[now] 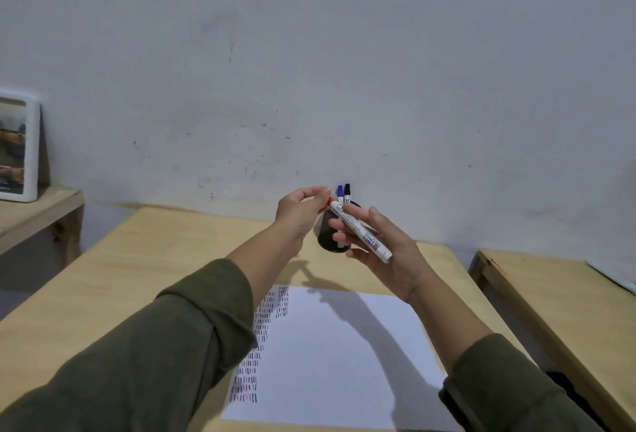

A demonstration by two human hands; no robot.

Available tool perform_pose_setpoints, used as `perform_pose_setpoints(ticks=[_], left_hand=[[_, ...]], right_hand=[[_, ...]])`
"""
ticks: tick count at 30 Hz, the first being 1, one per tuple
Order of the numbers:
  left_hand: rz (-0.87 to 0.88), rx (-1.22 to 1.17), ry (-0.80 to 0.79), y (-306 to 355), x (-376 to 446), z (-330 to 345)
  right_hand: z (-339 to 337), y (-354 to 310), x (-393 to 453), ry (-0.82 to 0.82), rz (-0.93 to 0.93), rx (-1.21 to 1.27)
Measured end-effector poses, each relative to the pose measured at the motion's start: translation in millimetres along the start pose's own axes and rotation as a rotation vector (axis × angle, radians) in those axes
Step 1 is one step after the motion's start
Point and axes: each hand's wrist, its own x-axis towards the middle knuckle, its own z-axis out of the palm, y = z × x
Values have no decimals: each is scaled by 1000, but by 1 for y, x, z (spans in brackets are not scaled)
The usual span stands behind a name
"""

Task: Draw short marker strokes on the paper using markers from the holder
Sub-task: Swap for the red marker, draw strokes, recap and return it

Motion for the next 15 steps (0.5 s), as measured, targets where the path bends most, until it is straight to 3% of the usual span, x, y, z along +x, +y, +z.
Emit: perform_pose_setpoints(ticks=[3, 8, 11, 15], left_hand=[[26, 113, -37, 5, 27, 13], [78, 480, -1, -5, 74, 21], [91, 697, -35, -18, 96, 20], [57, 816, -64, -33, 115, 16]], right_hand=[[-13, -6, 25, 130, -25, -232], [-36, -16, 77, 306, -111, -402], [-47, -18, 109, 356, -193, -491], [-59, -10, 149, 361, -235, -637]])
